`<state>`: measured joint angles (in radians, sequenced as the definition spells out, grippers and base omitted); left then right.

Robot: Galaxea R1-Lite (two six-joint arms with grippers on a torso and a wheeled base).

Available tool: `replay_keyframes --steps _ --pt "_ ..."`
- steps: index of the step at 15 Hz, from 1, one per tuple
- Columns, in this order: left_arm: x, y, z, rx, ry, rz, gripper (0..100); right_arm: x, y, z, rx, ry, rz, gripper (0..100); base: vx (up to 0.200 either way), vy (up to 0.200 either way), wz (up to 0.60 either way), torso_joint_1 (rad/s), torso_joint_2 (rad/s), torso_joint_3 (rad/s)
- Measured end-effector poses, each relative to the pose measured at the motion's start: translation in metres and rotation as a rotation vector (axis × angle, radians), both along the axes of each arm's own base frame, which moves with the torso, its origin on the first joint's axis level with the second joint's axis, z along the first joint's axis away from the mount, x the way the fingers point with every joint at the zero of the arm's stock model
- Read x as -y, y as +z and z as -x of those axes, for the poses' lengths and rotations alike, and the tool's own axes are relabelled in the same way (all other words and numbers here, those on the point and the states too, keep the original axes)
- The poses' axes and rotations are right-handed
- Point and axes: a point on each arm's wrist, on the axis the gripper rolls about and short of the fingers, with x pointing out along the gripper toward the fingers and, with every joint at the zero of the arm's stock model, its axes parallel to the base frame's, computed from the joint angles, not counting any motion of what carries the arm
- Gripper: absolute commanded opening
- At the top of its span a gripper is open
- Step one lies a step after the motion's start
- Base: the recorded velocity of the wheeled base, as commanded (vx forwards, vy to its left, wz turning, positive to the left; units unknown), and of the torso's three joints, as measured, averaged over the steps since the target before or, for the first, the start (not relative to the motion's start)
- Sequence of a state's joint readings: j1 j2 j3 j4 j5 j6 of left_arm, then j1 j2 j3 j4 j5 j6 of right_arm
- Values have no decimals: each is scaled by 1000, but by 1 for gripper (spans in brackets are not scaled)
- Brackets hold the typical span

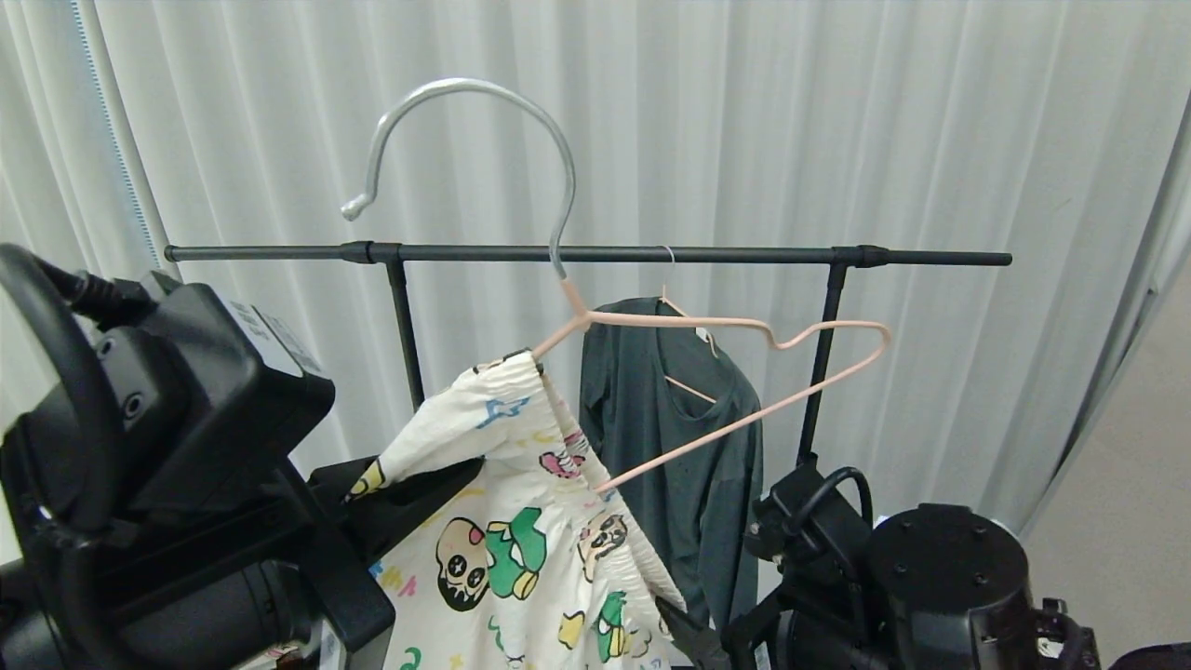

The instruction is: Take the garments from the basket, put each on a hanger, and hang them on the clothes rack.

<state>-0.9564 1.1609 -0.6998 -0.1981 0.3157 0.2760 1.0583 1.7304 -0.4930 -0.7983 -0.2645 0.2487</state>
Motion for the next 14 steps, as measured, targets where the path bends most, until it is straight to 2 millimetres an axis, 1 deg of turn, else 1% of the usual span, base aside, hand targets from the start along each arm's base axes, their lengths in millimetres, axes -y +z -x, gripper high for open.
replay_keyframes --steps 2,3,4,6,7,9,11,12,14 --pt "-1 -4 0 -8 13 -13 0 11 -8 -11 -3 -101 60 100 0 0 0 0 0 0" --pt "-3 -10 -1 -17 29 -30 0 21 -11 -22 4 -170 87 100 0 0 0 0 0 0" --pt "-5 -15 -1 -27 39 -43 0 32 -12 -32 13 -234 113 100 0 0 0 0 0 0" --pt "-10 -28 -1 -53 61 -78 0 63 -11 -53 40 -358 172 100 0 0 0 0 0 0" --pt "-12 -34 -1 -65 67 -94 0 77 -9 -60 54 -403 192 100 0 0 0 0 0 0" --pt "-15 -44 1 -82 70 -123 0 92 -2 -65 71 -449 190 100 0 0 0 0 0 0" --pt "-19 -54 2 -98 78 -163 0 96 3 -64 88 -438 186 100 0 0 0 0 0 0" --pt "-20 -59 2 -94 106 -191 0 97 6 -62 102 -417 191 100 0 0 0 0 0 0" --pt "-21 -66 0 -93 168 -241 0 96 14 -56 140 -295 188 100 0 0 0 0 0 0"
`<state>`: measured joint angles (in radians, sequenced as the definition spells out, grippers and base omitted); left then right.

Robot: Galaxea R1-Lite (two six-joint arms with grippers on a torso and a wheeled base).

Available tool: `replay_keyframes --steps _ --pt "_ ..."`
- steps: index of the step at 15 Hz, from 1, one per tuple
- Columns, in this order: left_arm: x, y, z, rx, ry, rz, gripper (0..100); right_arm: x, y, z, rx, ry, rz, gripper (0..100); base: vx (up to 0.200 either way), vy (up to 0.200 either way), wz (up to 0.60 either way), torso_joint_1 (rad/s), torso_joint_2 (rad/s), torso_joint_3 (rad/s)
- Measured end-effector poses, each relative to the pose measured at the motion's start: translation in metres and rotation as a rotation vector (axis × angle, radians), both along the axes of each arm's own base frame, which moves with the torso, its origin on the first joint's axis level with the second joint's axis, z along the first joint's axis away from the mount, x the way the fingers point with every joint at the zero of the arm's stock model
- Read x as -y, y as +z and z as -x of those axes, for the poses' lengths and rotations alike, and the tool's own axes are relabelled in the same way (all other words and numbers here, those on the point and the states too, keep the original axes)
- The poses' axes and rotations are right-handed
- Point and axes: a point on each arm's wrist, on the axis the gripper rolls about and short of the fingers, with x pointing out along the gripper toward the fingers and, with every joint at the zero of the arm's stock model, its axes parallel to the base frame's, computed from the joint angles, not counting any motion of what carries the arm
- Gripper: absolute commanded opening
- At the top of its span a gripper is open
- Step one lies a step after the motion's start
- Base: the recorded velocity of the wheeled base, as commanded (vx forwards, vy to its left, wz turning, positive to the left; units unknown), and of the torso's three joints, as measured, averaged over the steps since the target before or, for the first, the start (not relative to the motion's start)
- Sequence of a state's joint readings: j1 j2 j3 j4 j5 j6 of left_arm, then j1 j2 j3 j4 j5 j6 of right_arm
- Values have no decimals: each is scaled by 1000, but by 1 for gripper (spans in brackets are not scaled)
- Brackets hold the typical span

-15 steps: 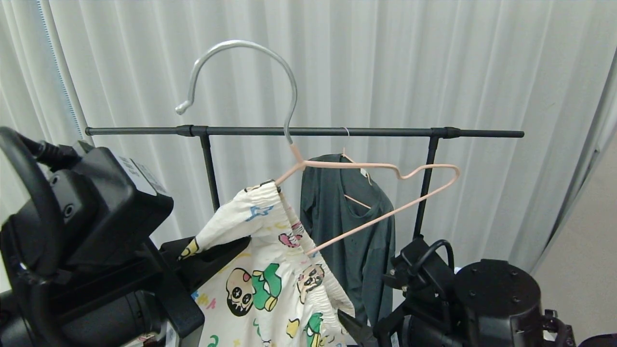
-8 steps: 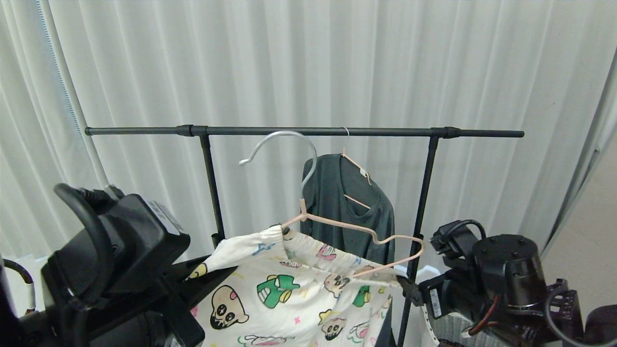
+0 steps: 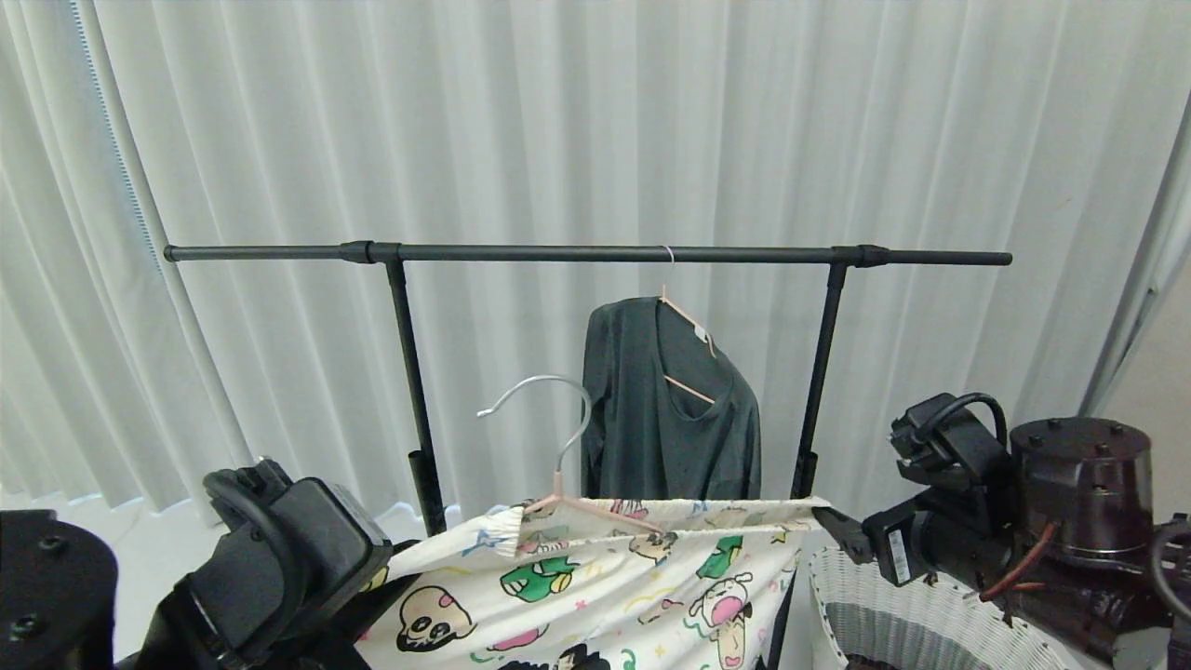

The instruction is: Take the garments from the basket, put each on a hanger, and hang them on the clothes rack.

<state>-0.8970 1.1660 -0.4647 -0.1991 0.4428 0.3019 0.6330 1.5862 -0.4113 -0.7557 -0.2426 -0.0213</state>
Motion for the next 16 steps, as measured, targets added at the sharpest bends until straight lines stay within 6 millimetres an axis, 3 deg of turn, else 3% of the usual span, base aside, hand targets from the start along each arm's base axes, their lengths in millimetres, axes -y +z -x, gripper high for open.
replay_keyframes --steps 7,12,16 --pt "16 4 -10 49 -20 89 0 -3 12 56 51 524 53 100 0 0 0 0 0 0" --pt "27 -2 0 26 -110 70 0 -11 28 63 114 706 72 100 0 0 0 0 0 0" --pt "38 -5 12 17 -204 58 0 -32 34 79 15 917 82 100 0 0 0 0 0 0"
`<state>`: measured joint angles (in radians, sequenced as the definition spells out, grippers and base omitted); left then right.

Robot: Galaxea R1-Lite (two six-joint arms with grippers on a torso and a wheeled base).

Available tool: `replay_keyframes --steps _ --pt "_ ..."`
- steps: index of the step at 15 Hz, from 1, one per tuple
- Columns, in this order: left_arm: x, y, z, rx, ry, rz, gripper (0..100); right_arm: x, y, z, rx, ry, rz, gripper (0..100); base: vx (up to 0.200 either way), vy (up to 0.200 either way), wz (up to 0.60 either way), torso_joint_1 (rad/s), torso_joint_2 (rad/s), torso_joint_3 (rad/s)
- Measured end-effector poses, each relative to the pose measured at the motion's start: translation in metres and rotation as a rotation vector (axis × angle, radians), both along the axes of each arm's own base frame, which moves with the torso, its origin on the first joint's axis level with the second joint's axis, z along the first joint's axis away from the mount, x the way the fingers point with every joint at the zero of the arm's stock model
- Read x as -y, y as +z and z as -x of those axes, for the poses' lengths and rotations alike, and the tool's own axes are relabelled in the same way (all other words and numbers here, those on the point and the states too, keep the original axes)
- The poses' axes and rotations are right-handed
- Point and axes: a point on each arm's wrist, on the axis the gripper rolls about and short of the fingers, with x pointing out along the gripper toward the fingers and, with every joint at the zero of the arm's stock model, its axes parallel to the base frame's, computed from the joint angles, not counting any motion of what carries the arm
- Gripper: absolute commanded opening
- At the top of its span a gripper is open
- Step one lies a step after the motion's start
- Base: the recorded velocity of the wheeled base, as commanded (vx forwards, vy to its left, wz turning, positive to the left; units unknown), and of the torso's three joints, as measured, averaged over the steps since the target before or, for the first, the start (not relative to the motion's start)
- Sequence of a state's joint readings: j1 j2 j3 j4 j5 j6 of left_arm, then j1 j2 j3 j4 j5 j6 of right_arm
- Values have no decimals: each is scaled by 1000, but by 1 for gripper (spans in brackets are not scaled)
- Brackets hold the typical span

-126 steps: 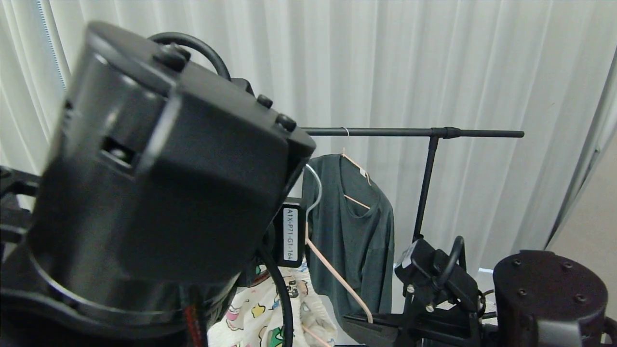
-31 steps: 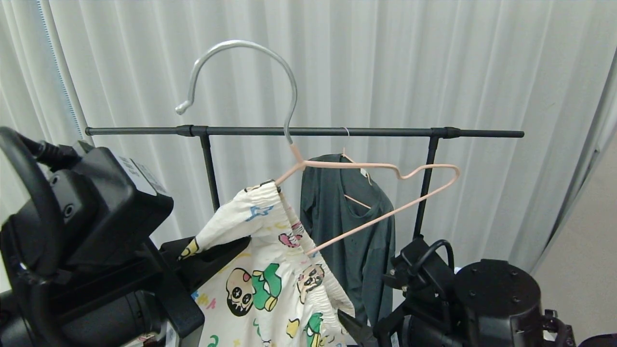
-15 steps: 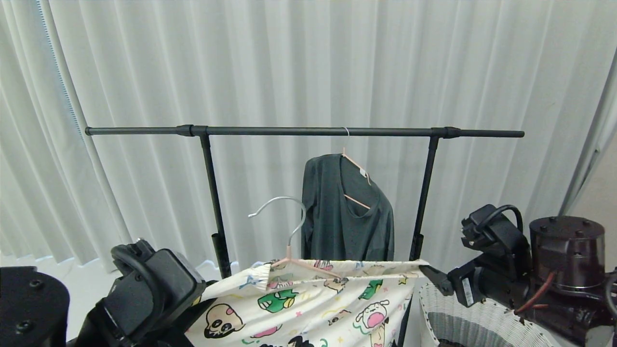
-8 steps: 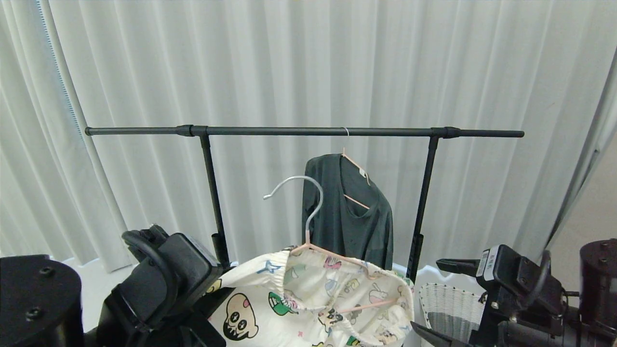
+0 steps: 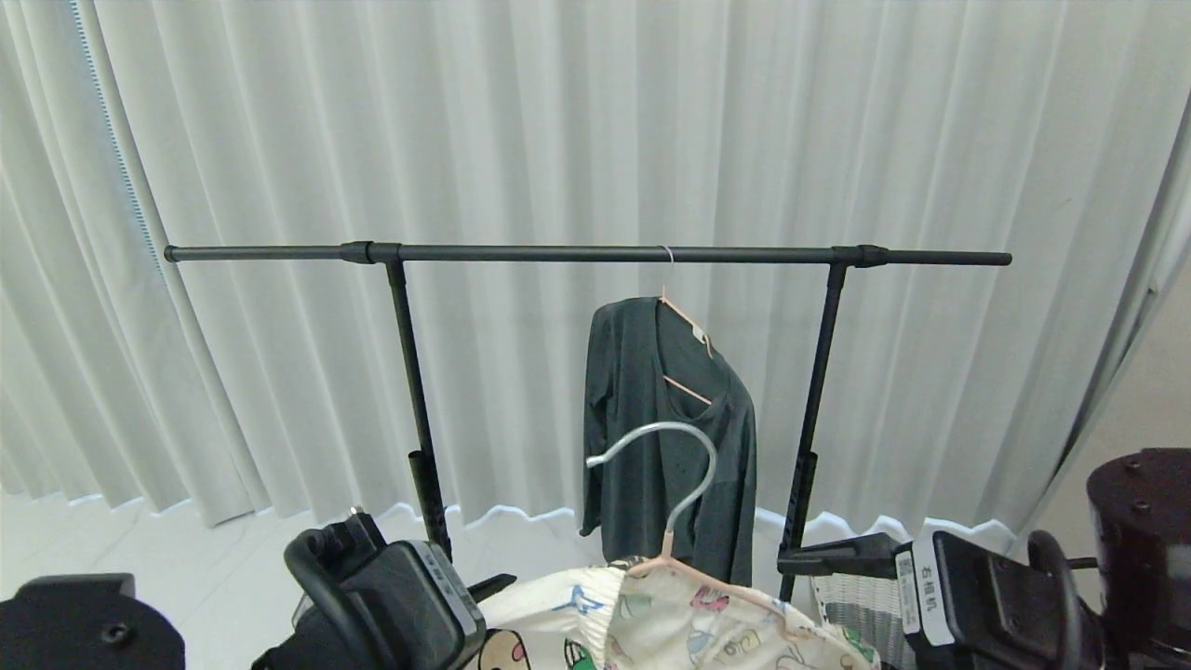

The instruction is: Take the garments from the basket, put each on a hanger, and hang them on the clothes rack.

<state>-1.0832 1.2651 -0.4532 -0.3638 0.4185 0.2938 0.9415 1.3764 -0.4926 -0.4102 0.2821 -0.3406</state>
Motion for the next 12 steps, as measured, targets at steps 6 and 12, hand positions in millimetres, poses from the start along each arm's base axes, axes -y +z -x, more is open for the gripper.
replay_keyframes --steps 6,12 --pt "7 4 6 30 -58 23 0 -24 4 -7 -47 74 6 100 0 0 0 0 0 0" --pt "5 0 5 26 -44 6 0 -16 3 -24 -70 -9 0 100 0 0 0 0 0 0"
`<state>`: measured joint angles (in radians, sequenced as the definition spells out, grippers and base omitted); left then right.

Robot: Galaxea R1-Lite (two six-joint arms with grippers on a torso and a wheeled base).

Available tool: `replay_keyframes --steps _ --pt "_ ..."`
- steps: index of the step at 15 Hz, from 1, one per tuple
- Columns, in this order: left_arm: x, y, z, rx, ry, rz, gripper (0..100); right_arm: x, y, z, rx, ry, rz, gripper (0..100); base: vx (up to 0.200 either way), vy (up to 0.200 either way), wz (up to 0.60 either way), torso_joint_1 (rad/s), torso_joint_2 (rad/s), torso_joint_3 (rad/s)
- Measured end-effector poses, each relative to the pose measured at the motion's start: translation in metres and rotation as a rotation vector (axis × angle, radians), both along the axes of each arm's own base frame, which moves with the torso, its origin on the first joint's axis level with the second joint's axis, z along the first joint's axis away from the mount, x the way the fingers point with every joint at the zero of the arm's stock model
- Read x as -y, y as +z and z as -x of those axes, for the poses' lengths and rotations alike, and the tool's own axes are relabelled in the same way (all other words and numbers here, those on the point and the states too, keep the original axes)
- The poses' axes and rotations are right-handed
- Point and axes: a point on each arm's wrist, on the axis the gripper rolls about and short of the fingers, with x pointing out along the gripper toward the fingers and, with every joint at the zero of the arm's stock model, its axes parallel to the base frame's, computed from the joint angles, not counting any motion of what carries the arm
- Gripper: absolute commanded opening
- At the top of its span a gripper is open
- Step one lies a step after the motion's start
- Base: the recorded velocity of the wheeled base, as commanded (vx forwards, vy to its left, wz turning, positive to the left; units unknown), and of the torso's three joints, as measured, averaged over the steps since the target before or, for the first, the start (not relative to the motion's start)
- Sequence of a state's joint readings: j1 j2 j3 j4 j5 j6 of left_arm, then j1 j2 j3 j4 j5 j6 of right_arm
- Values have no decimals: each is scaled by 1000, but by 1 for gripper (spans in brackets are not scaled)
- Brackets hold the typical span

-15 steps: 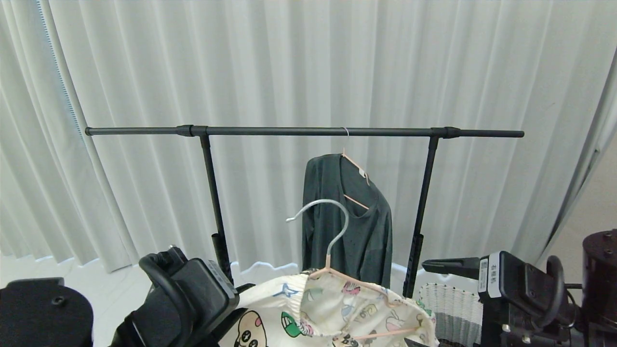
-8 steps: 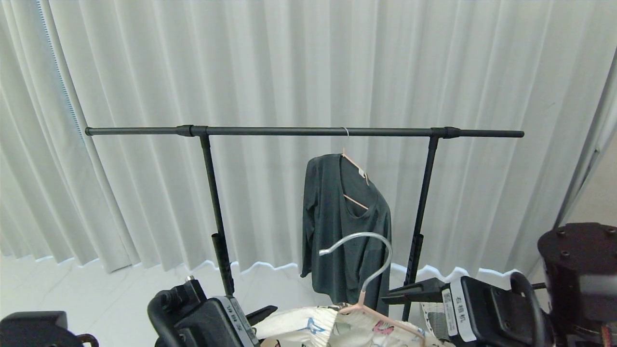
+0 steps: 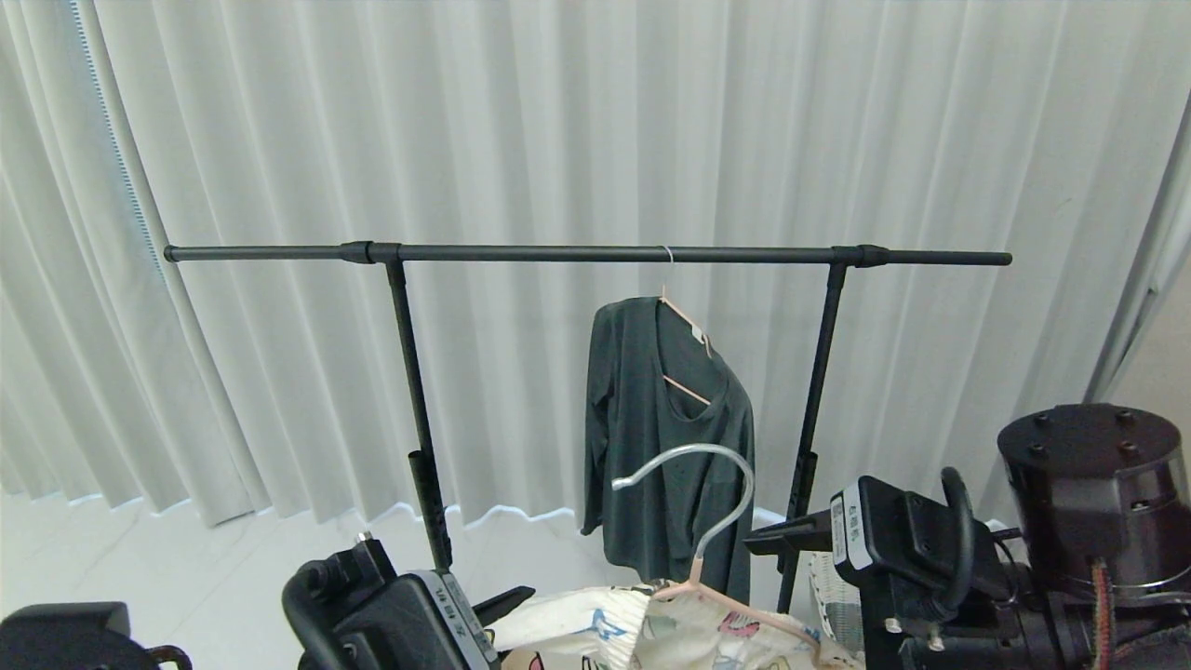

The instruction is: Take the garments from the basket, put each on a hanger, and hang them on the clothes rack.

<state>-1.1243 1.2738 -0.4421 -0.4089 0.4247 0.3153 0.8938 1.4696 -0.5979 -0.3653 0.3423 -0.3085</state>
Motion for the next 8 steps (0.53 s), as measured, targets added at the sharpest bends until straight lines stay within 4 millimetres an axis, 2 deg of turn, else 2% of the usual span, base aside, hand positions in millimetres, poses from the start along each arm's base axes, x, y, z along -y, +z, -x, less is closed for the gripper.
replay_keyframes --steps 4,8 --pt "0 -3 -1 -6 3 -11 0 2 2 -1 6 -10 -8 100 0 0 0 0 0 0" --pt "4 5 -2 8 -2 18 0 2 -2 -6 -7 -30 10 100 0 0 0 0 0 0"
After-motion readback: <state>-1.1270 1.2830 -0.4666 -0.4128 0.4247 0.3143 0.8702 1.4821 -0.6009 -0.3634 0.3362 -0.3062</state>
